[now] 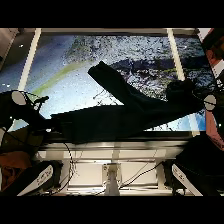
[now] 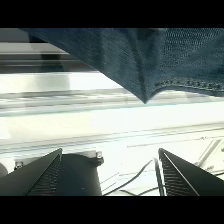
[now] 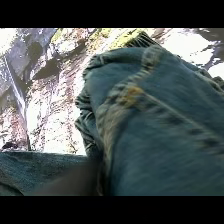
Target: Fold the clothes and pants, and hang the long-sleeved shirts on hangers.
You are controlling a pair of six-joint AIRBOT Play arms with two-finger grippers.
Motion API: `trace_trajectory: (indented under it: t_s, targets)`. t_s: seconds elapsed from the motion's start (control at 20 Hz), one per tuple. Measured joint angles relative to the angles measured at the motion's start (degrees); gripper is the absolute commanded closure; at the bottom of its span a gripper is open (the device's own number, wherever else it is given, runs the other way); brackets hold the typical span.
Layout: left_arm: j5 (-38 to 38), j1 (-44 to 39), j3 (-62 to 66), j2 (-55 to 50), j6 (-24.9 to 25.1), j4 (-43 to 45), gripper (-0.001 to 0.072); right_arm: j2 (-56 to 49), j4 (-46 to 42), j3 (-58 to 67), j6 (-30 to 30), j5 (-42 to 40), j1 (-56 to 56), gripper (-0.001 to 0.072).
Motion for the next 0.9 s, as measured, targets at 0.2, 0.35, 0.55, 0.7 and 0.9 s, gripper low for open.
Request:
trace_trajectory:
  t_s: [0.2, 0.35, 0.55, 0.7, 0.9]
  targets:
    - [1.36, -0.02, 0.0, 0.0, 0.0, -0.11, 0.0011, 0.0, 0.04, 0.07, -0.02, 0.17, -0.02, 0.0029]
    - [3.23, -0.02, 0.0, 0.0, 0.0, -0.2, 0.0012, 0.09, -0.35, 0.13, -0.26, 0.2, -0.02, 0.0035]
    - [5.81, -0.02, 0.0, 0.0, 0.0, -0.22, 0.0012, -0.24, -0.76, 1.6, -9.62, 1.51, -0.02, 0.0036]
    - [8.55, -0.02, 0.0, 0.0, 0.0, -0.22, 0.0012, -3.54, 1.86, 7.5, -25.46, 8.02, 0.07, 0.0036]
    - [12.24, -0.02, 0.0, 0.0, 0.0, -0.26, 0.0012, -13.64, 4.15, 16.87, -44.54, 23.37, 2.1, 0.0018]
